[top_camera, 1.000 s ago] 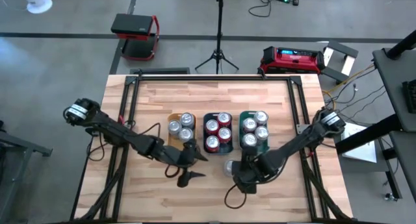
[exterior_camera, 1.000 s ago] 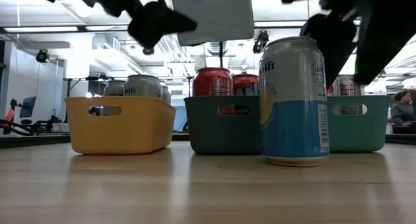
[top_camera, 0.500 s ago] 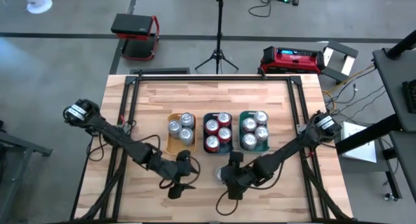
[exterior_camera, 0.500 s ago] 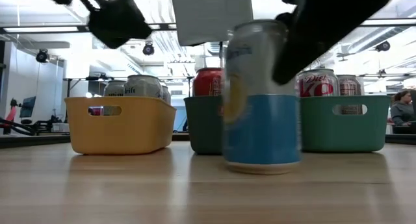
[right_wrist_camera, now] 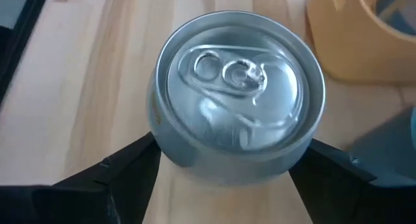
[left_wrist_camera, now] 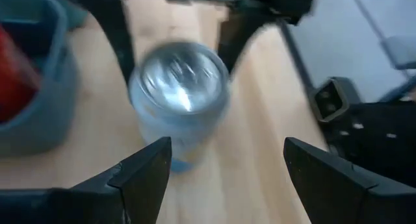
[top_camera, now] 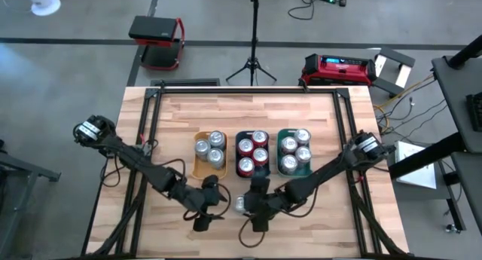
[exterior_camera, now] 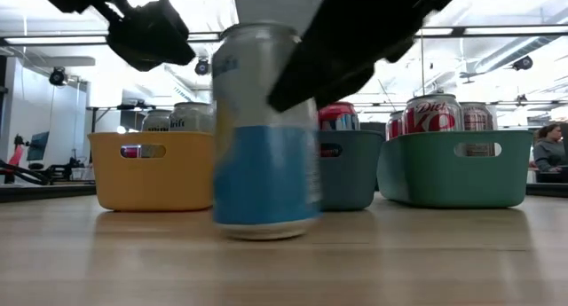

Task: Sort soda cans
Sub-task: Put the blue-white soda can into the yellow bin

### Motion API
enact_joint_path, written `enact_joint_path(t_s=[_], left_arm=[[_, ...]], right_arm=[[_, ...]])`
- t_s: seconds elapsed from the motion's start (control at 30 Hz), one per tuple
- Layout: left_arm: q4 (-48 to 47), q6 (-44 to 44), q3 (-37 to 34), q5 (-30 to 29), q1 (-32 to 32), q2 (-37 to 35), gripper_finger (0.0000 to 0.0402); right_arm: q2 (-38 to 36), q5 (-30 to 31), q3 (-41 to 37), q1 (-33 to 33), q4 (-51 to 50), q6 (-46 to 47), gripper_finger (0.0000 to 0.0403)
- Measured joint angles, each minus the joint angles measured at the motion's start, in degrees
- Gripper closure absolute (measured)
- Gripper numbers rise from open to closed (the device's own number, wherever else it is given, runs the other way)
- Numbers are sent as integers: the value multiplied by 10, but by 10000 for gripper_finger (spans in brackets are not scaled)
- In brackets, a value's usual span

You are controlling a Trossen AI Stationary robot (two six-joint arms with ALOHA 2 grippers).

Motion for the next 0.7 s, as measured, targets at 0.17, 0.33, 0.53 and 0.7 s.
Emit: enact_joint_path(t_s=[0.17, 0.33, 0.53, 0.7], left_arm=[[-30, 6, 4, -22, 7, 0, 120], [-34, 6, 4, -22, 10, 0, 120], [-165, 4, 65, -12, 10, -6, 120], [-258, 6, 131, -16, 10, 2, 120]], right_arm=[[25, 7, 1, -6, 61, -28, 102], [36, 26, 0, -6, 111, -43, 92], [29, 35, 0, -3, 118, -47, 51], [10, 35, 0, 13, 73, -19, 39]])
